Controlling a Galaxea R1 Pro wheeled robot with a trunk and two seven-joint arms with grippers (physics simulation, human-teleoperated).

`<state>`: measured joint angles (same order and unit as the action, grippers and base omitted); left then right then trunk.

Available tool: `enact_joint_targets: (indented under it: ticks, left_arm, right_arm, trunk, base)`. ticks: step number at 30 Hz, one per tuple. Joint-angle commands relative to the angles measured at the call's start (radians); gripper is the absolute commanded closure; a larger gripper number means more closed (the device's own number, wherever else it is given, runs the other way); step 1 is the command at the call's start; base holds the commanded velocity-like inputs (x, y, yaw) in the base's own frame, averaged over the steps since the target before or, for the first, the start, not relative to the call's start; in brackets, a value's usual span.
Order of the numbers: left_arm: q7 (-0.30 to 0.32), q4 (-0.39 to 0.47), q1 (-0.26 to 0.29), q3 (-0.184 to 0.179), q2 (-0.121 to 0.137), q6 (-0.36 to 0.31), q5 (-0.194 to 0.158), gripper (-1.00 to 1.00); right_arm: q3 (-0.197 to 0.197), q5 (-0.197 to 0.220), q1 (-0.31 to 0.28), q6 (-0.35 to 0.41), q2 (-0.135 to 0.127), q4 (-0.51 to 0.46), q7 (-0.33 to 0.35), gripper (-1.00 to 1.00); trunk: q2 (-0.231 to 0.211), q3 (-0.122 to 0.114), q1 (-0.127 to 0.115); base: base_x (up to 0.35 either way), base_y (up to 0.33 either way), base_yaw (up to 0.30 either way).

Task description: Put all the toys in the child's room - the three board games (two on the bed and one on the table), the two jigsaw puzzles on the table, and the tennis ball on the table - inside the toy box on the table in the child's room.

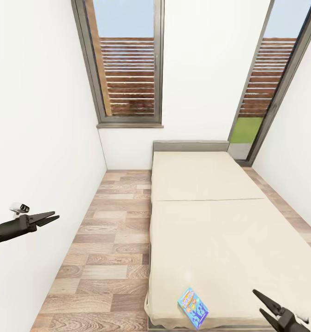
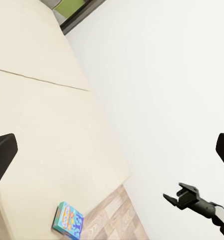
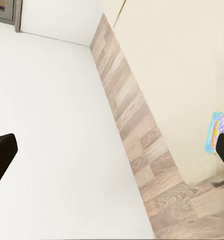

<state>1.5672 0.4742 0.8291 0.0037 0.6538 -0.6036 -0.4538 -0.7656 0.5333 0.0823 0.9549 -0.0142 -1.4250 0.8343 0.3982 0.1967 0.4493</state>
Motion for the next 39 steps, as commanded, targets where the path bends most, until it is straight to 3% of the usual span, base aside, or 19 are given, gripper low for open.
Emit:
enact_joint_targets:
  ticks: [1, 5, 10, 12, 14, 16, 21, 31, 39]
  left_arm:
    - [0.004, 0.0, 0.001, -0.001, 0.0, -0.01, 0.0, -1.0]
    - [0.004, 0.0, 0.001, -0.001, -0.001, -0.01, 0.0, -1.0]
    - [0.004, 0.0, 0.001, -0.001, -0.004, -0.011, 0.0, -1.0]
    - [0.004, 0.0, 0.001, -0.001, -0.005, -0.01, -0.001, -1.0]
    - [0.004, 0.0, 0.001, -0.001, -0.005, -0.011, -0.001, -1.0]
    - [0.004, 0.0, 0.001, -0.001, -0.005, -0.011, -0.001, -1.0]
    - [0.004, 0.0, 0.001, -0.001, -0.005, -0.011, -0.002, -1.0]
    - [0.004, 0.0, 0.001, -0.001, -0.003, -0.015, -0.004, -1.0]
    - [0.004, 0.0, 0.001, 0.001, 0.002, -0.02, -0.006, -1.0]
  right_arm:
    - [-0.004, 0.003, 0.011, -0.003, -0.012, 0.016, 0.004, -1.0]
    - [-0.009, 0.003, 0.042, -0.102, -0.085, 0.177, 0.008, -1.0]
    - [0.014, 0.0, 0.049, -0.243, -0.132, 0.398, 0.009, -1.0]
    - [0.069, -0.019, 0.042, -0.345, -0.165, 0.537, 0.008, -1.0]
    - [0.112, -0.031, 0.025, -0.377, -0.178, 0.581, 0.006, -1.0]
    - [0.148, -0.038, 0.004, -0.395, -0.184, 0.604, 0.004, -1.0]
    - [0.182, -0.037, -0.025, -0.41, -0.183, 0.622, 0.003, -1.0]
    - [0.193, -0.03, -0.069, -0.431, -0.171, 0.651, -0.002, -1.0]
    - [0.195, -0.042, -0.185, -0.438, -0.177, 0.829, -0.003, -1.0]
  trunk:
    - [0.002, 0.002, 0.001]
    - [0.002, 0.002, 0.001]
    - [0.002, 0.002, 0.001]
    - [0.002, 0.002, 0.001]
    - [0.002, 0.002, 0.001]
    - [0.002, 0.002, 0.001]
    - [0.002, 0.002, 0.001]
    - [0.002, 0.002, 0.001]
    - [0.002, 0.002, 0.001]
  base:
    - [0.0, 0.0, 0.0]
    - [0.0, 0.0, 0.0]
    - [0.0, 0.0, 0.0]
    - [0.0, 0.0, 0.0]
    - [0.0, 0.0, 0.0]
    - [0.0, 0.0, 0.0]
    - [0.0, 0.0, 0.0]
    - [0.0, 0.0, 0.0]
    - [0.0, 0.0, 0.0]
